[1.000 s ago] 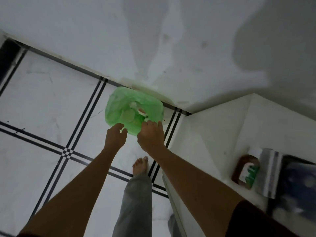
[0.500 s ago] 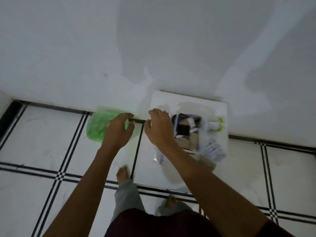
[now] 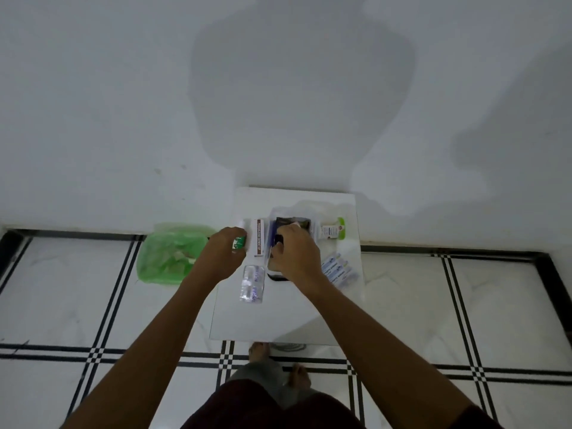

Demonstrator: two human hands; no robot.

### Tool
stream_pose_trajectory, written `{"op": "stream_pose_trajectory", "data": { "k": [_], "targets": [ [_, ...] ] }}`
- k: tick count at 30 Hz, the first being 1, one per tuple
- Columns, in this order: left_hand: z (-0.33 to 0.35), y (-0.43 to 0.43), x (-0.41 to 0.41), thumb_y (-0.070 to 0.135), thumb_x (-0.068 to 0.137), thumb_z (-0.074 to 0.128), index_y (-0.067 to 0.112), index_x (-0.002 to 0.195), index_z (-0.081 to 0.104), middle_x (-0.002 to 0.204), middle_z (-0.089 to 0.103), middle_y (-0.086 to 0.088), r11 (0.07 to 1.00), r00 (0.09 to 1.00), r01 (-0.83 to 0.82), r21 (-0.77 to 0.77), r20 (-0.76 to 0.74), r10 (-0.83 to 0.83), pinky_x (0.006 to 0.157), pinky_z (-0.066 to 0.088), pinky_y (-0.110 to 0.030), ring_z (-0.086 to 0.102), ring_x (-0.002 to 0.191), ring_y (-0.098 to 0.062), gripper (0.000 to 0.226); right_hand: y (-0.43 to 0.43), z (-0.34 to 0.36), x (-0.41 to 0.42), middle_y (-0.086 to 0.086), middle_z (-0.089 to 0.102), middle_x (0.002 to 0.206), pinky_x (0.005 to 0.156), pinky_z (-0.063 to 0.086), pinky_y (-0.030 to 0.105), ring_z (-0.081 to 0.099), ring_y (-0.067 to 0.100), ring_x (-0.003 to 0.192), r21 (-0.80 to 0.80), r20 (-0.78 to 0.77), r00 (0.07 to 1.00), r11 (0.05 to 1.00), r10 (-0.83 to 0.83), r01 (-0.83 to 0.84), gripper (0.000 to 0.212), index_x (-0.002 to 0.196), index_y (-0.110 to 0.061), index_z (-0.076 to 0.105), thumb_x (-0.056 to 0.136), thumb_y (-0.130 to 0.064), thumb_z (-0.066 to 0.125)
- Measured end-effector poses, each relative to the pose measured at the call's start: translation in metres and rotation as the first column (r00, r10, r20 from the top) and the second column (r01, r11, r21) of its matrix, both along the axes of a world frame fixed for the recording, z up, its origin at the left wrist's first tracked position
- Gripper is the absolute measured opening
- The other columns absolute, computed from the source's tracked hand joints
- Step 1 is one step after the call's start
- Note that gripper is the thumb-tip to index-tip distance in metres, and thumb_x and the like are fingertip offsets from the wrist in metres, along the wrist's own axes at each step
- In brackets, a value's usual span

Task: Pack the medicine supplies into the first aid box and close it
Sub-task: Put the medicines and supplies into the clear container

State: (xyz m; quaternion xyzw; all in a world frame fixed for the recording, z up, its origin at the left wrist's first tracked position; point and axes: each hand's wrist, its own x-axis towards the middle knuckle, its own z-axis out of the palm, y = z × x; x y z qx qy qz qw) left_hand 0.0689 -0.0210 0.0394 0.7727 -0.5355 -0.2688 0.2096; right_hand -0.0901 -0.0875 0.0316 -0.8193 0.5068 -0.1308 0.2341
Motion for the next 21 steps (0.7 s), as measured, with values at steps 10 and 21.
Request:
{"op": "stream_pose_trajectory", "data": {
  "k": [10,21],
  "targets": [
    [-0.072,-0.049,0.034,0.008,0.069,0.068,0.004,0.114,0.058,0.116,0.059,-0.018,0.965,0.994,0.105,0.239,0.014,-0.111,0.091,0.046,-0.046,0.053,0.108,-0.038,0.046,-0.046,-0.033,-0.012,0.015,0.064,0.108,0.073,0.05,0.038,0.058,0.032,0.097,-0.014,-0.018,0.985,0.985,-0.172,0.171,0.034,0.11,-0.005,0.063,0.078,0.0,0.055],
    [-0.132,-0.079,0.03,0.014,0.073,0.074,-0.007,0.111,0.05,0.113,0.055,-0.027,0.911,0.957,-0.289,0.295,0.077,0.278,0.074,0.042,-0.041,0.054,0.102,-0.041,0.049,-0.122,-0.093,-0.053,0.013,0.047,0.139,0.101,0.042,0.048,0.045,0.034,0.125,-0.009,-0.335,0.939,0.997,-0.075,0.076,0.059,0.125,-0.007,0.05,0.07,0.011,0.057]
  ]
}}
